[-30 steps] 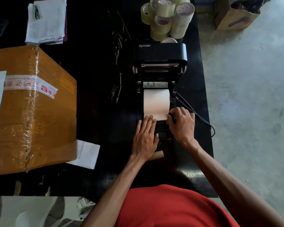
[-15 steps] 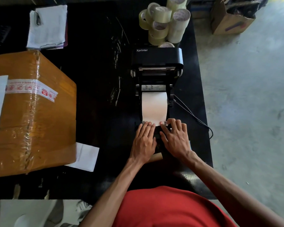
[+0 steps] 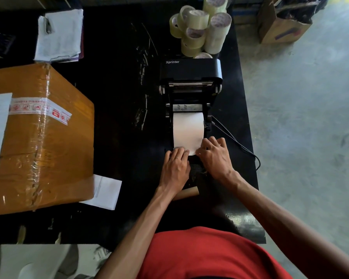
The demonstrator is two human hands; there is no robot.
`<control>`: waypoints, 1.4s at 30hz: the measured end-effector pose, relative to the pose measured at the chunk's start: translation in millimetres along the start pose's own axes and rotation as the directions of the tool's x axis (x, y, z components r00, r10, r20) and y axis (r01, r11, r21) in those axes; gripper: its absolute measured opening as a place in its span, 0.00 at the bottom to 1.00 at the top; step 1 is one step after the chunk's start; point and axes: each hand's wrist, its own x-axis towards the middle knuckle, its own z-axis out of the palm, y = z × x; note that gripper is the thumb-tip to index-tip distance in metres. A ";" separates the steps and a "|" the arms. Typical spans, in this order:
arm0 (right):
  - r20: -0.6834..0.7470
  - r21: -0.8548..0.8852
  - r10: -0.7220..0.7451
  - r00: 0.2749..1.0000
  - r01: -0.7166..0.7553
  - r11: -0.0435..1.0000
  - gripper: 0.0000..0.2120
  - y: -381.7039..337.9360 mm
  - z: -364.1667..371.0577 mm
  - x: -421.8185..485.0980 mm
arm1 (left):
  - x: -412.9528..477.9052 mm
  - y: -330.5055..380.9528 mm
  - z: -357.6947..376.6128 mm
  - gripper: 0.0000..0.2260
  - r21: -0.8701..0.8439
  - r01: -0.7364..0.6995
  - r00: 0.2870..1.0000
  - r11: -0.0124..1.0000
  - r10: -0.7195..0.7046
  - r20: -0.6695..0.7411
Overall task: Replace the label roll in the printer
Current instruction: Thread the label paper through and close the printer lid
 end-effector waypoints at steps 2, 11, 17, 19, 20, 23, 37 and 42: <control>-0.007 -0.065 -0.129 0.992 0.128 0.990 0.02 2.1 1.5 1.4 | 3.1 0.1 -2.2 0.16 0.006 0.001 1.000 1.000 -0.001 -0.013; 0.002 -0.190 -0.310 0.951 0.305 0.933 0.07 5.6 -1.8 -8.8 | -6.6 -1.1 0.0 0.09 -0.012 -0.028 0.994 1.000 0.027 -0.108; -0.037 -0.134 -0.261 0.965 0.254 0.958 0.04 -3.8 -1.4 -26.7 | -20.6 -5.1 -1.0 0.08 0.001 -0.088 0.989 0.996 0.088 -0.121; -0.048 -0.125 -0.252 0.967 0.245 0.962 0.03 -5.8 0.6 -34.5 | -25.5 -5.9 -1.5 0.09 0.010 -0.102 0.988 0.995 0.103 -0.113; -0.051 -0.126 -0.252 0.966 0.244 0.962 0.03 -6.7 1.9 -39.3 | -28.0 -5.7 -1.8 0.09 -0.001 -0.116 0.988 0.993 0.115 -0.106; -0.060 -0.117 -0.275 0.960 0.266 0.957 0.01 -9.4 5.3 -55.1 | -37.2 -5.5 -1.5 0.04 -0.084 -0.173 0.981 0.981 0.164 -0.100; 0.636 0.641 0.395 0.663 -0.739 0.209 0.11 -18.5 15.9 -69.7 | -49.8 -20.8 10.2 0.06 -0.651 0.629 0.748 0.425 -0.560 0.357; 0.557 0.609 0.427 0.712 -0.700 0.372 0.15 -23.2 24.7 -77.1 | -56.6 -24.1 15.1 0.16 -0.585 0.558 0.824 0.589 -0.477 0.307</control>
